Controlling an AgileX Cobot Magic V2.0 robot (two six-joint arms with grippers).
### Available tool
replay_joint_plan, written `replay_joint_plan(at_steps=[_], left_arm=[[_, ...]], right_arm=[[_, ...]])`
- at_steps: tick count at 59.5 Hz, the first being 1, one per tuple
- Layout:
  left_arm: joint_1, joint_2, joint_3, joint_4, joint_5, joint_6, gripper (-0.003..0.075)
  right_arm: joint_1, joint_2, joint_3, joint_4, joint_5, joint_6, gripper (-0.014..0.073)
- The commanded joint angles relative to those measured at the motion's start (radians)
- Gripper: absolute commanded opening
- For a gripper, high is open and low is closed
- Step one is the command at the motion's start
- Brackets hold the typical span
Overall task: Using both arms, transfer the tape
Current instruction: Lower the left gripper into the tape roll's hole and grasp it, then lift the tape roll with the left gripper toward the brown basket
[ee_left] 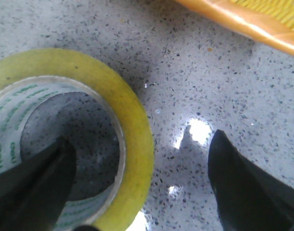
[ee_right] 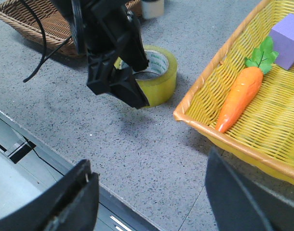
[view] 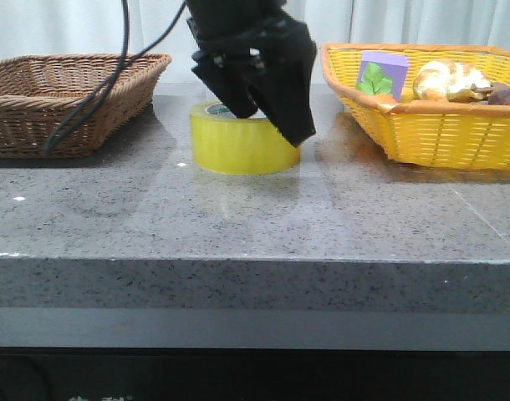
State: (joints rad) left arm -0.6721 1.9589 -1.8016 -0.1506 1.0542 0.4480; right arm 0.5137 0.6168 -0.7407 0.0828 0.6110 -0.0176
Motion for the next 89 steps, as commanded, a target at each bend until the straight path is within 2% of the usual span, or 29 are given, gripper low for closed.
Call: replay_joint_plan(at_steps=[1,8,26,32,42,50,67,89], left_arm=[[-0.001,-0.042,-0.035,-0.028,-0.058,0.004,0.0554],[-0.001,-0.028,-0.035,-0.031,-0.063,0.004,0.0549],[-0.001,0.002,-0.035,-0.034,-0.044,0.004,0.0467],[0.0,0.002,-0.035,-0.034,-0.039,0.004,0.0393],[0.0,-0.005,-0.035,-0.032,-0.039,0.004,0.0204],[0.0,-0.007,-0.035,-0.03,-0.039,0.004,0.012],[0.0,-0.031,-0.055,-0.014,-0.027,-0.004,0.0113],[0.015,-0.113,-0.261,0.095,0.06,-0.064,0.0113]], right_arm=[[-0.007,-0.002,-0.025,-0.002,-0.071,-0.006,0.0498],[-0.007,-0.002,-0.025,-0.002,-0.071,-0.006,0.0498],[-0.007,-0.002,-0.025,-0.002,-0.071,-0.006,0.0498],[-0.007,-0.002,-0.025,-0.002,-0.071,-0.006,0.0498],[-0.007,-0.002,-0.025,-0.002,-0.071,-0.006,0.0498],[-0.007,-0.002,-0.025,-0.002,-0.071,-0.006,0.0498],[-0.007,-0.002,-0.025,-0.002,-0.071,-0.006,0.0498],[-0.007,-0.002,-0.025,-0.002,-0.071,-0.006,0.0498]])
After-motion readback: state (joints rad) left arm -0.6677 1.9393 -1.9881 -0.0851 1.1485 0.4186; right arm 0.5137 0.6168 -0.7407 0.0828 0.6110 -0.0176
